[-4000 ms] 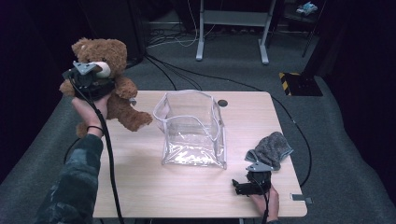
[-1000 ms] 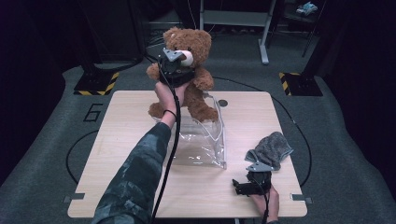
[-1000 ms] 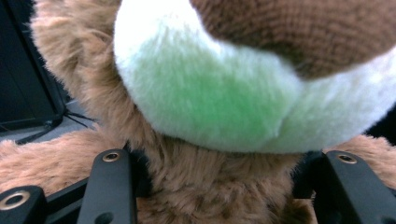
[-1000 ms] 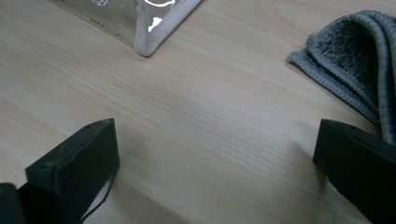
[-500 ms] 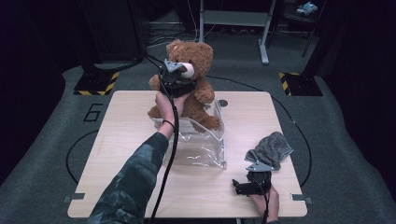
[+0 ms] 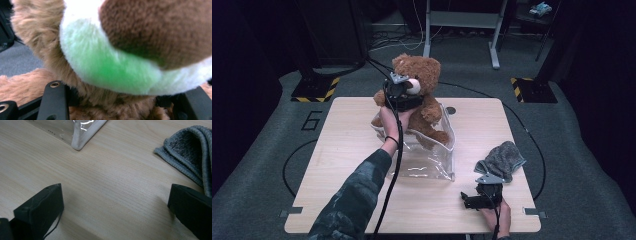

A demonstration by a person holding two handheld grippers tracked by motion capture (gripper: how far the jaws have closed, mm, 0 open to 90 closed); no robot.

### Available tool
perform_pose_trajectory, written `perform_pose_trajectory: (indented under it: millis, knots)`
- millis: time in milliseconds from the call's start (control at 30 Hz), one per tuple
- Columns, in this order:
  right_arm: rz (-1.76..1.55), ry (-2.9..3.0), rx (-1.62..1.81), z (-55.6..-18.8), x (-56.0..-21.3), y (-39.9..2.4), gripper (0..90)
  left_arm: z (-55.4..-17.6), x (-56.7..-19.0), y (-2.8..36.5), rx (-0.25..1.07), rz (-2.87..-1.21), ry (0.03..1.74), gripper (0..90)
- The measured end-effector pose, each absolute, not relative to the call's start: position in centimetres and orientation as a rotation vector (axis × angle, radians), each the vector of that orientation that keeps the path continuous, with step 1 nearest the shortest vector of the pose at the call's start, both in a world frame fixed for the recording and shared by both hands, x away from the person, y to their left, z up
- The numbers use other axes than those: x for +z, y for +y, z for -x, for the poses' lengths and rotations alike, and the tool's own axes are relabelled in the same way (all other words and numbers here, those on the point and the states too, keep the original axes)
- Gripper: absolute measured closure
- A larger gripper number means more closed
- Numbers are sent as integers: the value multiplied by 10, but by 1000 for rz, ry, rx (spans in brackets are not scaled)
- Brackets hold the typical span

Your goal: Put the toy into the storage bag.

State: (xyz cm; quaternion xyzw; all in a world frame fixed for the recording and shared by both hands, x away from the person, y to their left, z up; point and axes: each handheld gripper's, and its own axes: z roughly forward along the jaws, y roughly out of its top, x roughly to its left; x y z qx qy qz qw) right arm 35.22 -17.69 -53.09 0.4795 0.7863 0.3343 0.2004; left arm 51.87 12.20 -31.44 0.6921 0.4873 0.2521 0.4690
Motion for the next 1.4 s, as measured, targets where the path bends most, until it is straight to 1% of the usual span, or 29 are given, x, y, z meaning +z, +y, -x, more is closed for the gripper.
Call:
perform_pose_trajectory:
  millis: [100, 200, 400, 567, 700, 833, 867, 1000, 1133, 1400]
  knots:
    - [-1338, 2198, 934, -352, -531, -177, 0, -519, -318, 121, 615, -1715, 1198, 373]
    - [-1338, 2197, 934, -352, -531, -177, 0, -519, -326, 121, 583, -1736, 1249, 360]
    - [-1341, 2197, 934, -352, -531, -177, 0, -516, -333, 125, 531, -1782, 1282, 344]
    - [-1341, 2196, 934, -352, -531, -177, 0, -512, -337, 125, 512, -1827, 1278, 336]
    - [-1340, 2196, 934, -352, -531, -177, 0, -506, -342, 126, 498, -1844, 1268, 314]
    - [-1339, 2198, 933, -352, -531, -177, 0, -501, -347, 128, 497, -1916, 1235, 294]
    - [-1339, 2199, 931, -352, -531, -177, 0, -498, -350, 132, 483, -1924, 1233, 275]
    - [-1341, 2199, 930, -352, -531, -177, 0, -492, -353, 137, 462, -1908, 1226, 241]
    - [-1336, 2198, 931, -353, -531, -177, 0, -479, -351, 146, 503, -1890, 1190, 192]
    - [-1333, 2200, 931, -353, -531, -177, 0, -461, -351, 168, 527, -1872, 1174, 156]
